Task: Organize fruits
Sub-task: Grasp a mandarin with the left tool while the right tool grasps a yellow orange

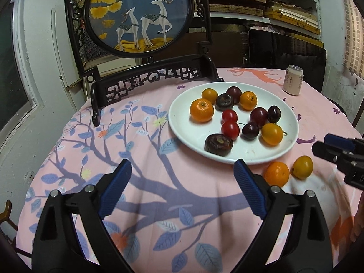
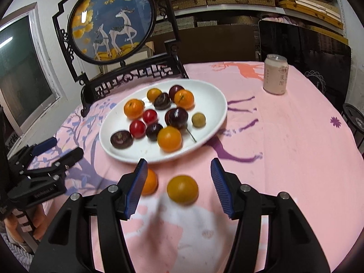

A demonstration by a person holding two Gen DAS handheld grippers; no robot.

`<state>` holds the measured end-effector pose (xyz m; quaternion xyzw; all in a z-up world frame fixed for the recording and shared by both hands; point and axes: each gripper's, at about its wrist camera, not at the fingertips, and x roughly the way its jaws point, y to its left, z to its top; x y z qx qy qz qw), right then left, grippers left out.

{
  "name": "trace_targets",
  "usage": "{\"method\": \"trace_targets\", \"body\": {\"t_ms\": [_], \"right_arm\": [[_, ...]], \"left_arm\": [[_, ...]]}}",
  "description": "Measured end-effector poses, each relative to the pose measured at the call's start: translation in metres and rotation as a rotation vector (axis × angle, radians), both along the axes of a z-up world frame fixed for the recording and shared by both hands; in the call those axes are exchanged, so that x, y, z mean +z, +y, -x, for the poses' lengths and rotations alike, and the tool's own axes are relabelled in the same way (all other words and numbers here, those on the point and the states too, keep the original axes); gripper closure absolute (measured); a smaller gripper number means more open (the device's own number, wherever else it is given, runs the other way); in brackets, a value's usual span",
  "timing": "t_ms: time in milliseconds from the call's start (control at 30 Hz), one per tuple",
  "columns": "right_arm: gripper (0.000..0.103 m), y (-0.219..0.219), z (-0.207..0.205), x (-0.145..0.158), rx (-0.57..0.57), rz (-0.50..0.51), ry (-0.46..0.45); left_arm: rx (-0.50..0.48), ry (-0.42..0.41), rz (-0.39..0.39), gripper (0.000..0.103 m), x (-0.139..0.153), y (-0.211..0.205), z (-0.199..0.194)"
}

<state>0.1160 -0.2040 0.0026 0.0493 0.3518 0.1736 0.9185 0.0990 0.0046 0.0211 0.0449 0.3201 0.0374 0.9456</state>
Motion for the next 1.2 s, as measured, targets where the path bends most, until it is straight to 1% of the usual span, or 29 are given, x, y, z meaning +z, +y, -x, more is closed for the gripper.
{"method": "trace_targets", "body": {"t_ms": [167,400,533,600,633,667,733,833,867,900,1000,1033,1133,1200], "right_arm": [[0.045,0.006,-0.001,-0.014,0.012,0.039,0.041],[0.045,0.01,-0.007,-0.031,0.025,0.057,0.099],[0.045,0.012,-0.008,-0.035,0.031,0.068,0.107],[0.049,0.015,-0.007,-0.036,0.038,0.075,0.106],[0.055,0.017,-0.008,-0.037,0.045,0.081,0.109],[0.057,0.017,-0.008,-0.039,0.047,0.088,0.114],[0.057,0.019,-0.011,-0.043,0.054,0.094,0.134],[0.062,0.017,-0.011,-0.042,0.049,0.083,0.132],[0.065,0.018,-0.011,-0.043,0.048,0.087,0.135],[0.065,0.018,-0.011,-0.043,0.046,0.091,0.133],[0.067,0.018,-0.011,-0.041,0.056,0.097,0.133],[0.067,0.014,-0.009,-0.036,0.052,0.093,0.127],[0.066,0.001,-0.006,-0.021,0.017,0.066,0.089],[0.066,-0.011,-0.005,-0.011,-0.012,0.036,0.067]], "left_arm": [[0.001,0.0,-0.004,0.008,-0.001,0.0,0.003],[-0.002,0.019,-0.003,0.007,-0.004,0.001,0.002],[-0.004,0.022,-0.006,0.007,-0.004,0.001,0.002],[-0.004,0.022,-0.006,0.007,-0.004,0.0,0.001],[-0.005,0.022,-0.007,0.007,-0.004,0.0,0.001],[-0.006,0.024,-0.008,0.007,-0.005,0.0,0.001],[-0.007,0.026,-0.011,0.007,-0.005,-0.001,0.0],[-0.007,0.026,-0.01,0.007,-0.005,-0.001,0.0],[-0.008,0.027,-0.01,0.007,-0.005,-0.001,0.0],[-0.011,0.03,-0.01,0.007,-0.006,-0.002,0.0],[-0.037,0.041,-0.004,0.007,-0.008,-0.004,0.0],[-0.052,0.042,0.001,0.007,-0.009,-0.006,0.001],[-0.127,0.039,0.015,0.007,-0.01,-0.021,0.007],[-0.194,0.046,0.003,0.007,-0.014,-0.037,0.01]]}}
